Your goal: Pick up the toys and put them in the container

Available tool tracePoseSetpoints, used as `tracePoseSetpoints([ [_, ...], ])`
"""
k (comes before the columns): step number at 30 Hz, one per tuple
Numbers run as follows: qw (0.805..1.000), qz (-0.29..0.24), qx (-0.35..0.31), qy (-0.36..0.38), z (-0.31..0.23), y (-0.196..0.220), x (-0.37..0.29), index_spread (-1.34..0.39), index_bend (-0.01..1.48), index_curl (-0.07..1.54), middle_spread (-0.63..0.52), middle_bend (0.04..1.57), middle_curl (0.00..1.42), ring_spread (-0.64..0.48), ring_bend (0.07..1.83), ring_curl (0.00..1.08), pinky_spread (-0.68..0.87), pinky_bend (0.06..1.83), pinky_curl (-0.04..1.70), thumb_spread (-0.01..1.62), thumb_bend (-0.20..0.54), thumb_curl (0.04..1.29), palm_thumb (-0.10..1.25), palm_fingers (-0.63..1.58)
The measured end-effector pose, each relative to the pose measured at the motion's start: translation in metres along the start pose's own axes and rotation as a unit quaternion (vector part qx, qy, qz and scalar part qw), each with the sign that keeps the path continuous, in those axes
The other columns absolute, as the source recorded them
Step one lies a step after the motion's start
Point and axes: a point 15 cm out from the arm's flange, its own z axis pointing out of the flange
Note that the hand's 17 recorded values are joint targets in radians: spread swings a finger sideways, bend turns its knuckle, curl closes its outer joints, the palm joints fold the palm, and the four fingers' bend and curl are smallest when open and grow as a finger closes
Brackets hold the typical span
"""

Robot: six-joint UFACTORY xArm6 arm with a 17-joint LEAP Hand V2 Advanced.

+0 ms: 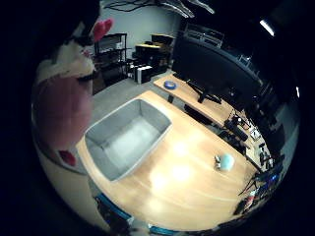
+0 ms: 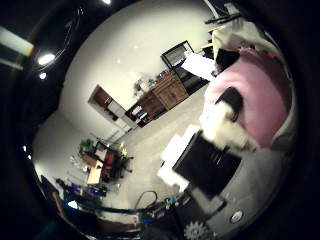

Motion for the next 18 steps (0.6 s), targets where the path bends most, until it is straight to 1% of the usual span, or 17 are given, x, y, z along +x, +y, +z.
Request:
tracePoseSetpoints([
  [1,1.000,-0.001,-0.002,0.001,0.001,0.001,0.001,-0.40,0.74,0.79,-0.36,0.77,0.87,-0.30,1.30,0.73,-0.41,1.48,0.61,0.96,-0.093,0.97,0.43,0.49],
  [2,1.000,-0.001,-0.003,0.001,0.002,0.001,0.002,-0.45,0.66,0.72,-0.39,0.65,0.80,-0.31,1.25,0.68,-0.42,1.49,0.59,0.96,-0.072,0.91,0.40,0.39],
  [4,1.000,0.000,-0.006,0.000,0.004,0.002,0.003,-0.49,0.63,0.69,-0.40,0.59,0.76,-0.32,1.22,0.66,-0.42,1.49,0.58,0.97,-0.061,0.87,0.39,0.38],
  [7,1.000,-0.003,-0.012,-0.002,0.008,0.004,0.004,-0.57,0.59,0.61,-0.44,0.50,0.68,-0.34,1.16,0.59,-0.37,1.39,0.54,0.97,-0.046,0.78,0.37,0.38],
  [11,1.000,-0.002,-0.014,-0.004,0.010,0.005,0.006,-0.61,0.56,0.56,-0.47,0.44,0.62,-0.35,1.12,0.54,-0.34,1.33,0.50,0.97,-0.037,0.70,0.37,0.43],
  [18,1.000,-0.002,-0.013,-0.001,0.011,0.005,0.011,-0.64,0.52,0.52,-0.49,0.38,0.54,-0.36,1.08,0.49,-0.31,1.25,0.45,0.97,-0.033,0.59,0.39,0.50],
])
